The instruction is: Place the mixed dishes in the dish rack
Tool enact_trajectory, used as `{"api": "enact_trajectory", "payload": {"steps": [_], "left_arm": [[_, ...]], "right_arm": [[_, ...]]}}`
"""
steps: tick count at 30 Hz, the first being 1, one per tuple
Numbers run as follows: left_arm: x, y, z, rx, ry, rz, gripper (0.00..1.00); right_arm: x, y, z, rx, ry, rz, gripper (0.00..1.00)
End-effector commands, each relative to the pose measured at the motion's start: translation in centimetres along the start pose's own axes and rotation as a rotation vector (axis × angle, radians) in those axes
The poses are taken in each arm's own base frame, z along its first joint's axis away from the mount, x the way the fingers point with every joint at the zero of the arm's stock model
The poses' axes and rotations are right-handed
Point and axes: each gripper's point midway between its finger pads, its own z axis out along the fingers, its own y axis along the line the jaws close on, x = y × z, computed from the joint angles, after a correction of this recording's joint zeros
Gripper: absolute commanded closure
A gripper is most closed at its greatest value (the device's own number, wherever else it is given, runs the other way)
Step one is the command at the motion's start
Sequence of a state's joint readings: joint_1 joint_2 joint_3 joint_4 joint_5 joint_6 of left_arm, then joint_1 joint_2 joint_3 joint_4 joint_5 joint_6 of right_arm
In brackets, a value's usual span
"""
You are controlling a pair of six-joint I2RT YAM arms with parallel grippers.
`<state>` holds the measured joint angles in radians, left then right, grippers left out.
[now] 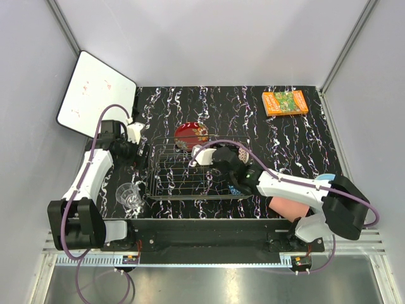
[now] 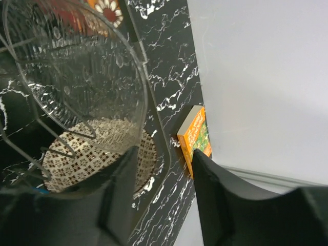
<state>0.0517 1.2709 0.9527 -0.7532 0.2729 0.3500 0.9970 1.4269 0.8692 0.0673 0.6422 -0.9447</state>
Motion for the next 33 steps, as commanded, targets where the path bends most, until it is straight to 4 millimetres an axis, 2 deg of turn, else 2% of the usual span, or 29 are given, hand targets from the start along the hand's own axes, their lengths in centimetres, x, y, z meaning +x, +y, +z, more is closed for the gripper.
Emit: {"api": "enact_trajectory", "payload": {"steps": [1,3,6,7,9,10,11,12,13,14,15,16,17,18,19,20,21,22,23,24,25,27,28,31,33], "left_arm": [[-1.7,0.5,-0.1,-0.009,-0.049,0.011,0.01],[-1.8,0.5,-0.2,-0.007,-0.051,0.011,0.01],[-1.9,0.6,-0.2,-0.007,-0.053,0.01,0.01],[-2.0,0.6,-0.2,-0.008,-0.055,0.009,0.01],[-2.0,0.6,-0.2,-0.01,-0.055,0.011,0.01],[-2.0,0.6,-0.3,-0.01,-0.056,0.011,0.01],[-2.0,0.6,-0.2,-0.012,-0.053,0.01,0.01],[-1.9,0.7,-0.2,-0.013,-0.052,0.01,0.01],[-1.9,0.6,-0.2,-0.013,-0.052,0.009,0.01],[-1.9,0.7,-0.2,-0.016,-0.051,0.01,0.01],[-1.9,0.7,-0.3,-0.018,-0.053,0.011,0.01],[-1.9,0.8,-0.3,-0.022,-0.052,0.009,0.01],[-1.9,0.8,-0.4,-0.026,-0.054,0.012,0.01],[-1.9,0.8,-0.4,-0.027,-0.057,0.014,0.01],[-1.9,0.8,-0.5,-0.028,-0.056,0.016,0.01],[-1.9,0.9,-0.6,-0.033,-0.057,0.018,0.01],[-2.0,0.9,-0.7,-0.035,-0.058,0.021,0.01],[-2.0,0.9,-0.8,-0.036,-0.06,0.019,0.01],[-2.0,0.9,-0.9,-0.04,-0.065,0.023,0.01],[-2.2,0.9,-1.0,-0.04,-0.069,0.024,0.01],[-2.1,0.9,-1.0,-0.041,-0.067,0.024,0.01],[-2.4,0.9,-1.1,-0.039,-0.074,0.027,0.01],[-2.5,0.8,-1.2,-0.037,-0.076,0.026,0.01],[-2.7,0.9,-1.3,-0.037,-0.083,0.028,0.01],[-2.7,0.9,-1.3,-0.037,-0.083,0.028,0.01]], "right_arm": [[-1.3,-3.5,-1.7,0.069,-0.014,0.13,0.43],[-1.1,-4.3,-2.3,0.083,0.008,0.147,0.42],[-2.1,-7.5,-3.3,0.149,-0.013,0.241,0.4],[-3.2,-9.3,-3.9,0.179,-0.044,0.293,0.34],[-4.2,-11.6,-4.8,0.215,-0.089,0.404,0.27],[-5.3,-13.8,-5.3,0.246,-0.119,0.47,0.22],[-5.7,-14.6,-5.3,0.258,-0.133,0.553,0.2],[-5.9,-17.4,-5.5,0.288,-0.147,0.631,0.2],[-6.0,-17.6,-4.2,0.273,-0.131,0.677,0.2],[-5.9,-18.4,-3.4,0.265,-0.129,0.816,0.2],[-5.0,-21.3,-3.1,0.264,-0.113,0.898,0.21],[-4.4,-20.7,-0.5,0.23,-0.063,0.948,0.21],[-4.3,-20.8,0.8,0.201,-0.054,1.058,0.22],[-5.5,-21.6,1.3,0.121,-0.097,1.106,0.22],[-3.4,-20.7,4.8,0.09,-0.03,1.145,0.21],[-3.3,-20.1,6.3,0.04,-0.022,1.237,0.2],[-4.4,-20.5,6.8,-0.064,-0.058,1.283,0.19],[-2.5,-18.2,10.4,-0.123,0.025,1.324,0.19],[-2.3,-17.3,11.7,-0.183,0.051,1.401,0.19],[-3.3,-16.7,12.1,-0.301,0.033,1.441,0.19],[-1.3,-14.3,14.9,-0.359,0.105,1.49,0.19],[-1.3,-12.5,16.4,-0.468,0.123,1.575,0.17],[-0.5,-10.5,17.9,-0.502,0.168,1.596,0.16],[0.3,-8.0,19.5,-0.546,0.216,1.606,0.15],[0.3,-7.1,19.9,-0.576,0.227,1.616,0.14]]}}
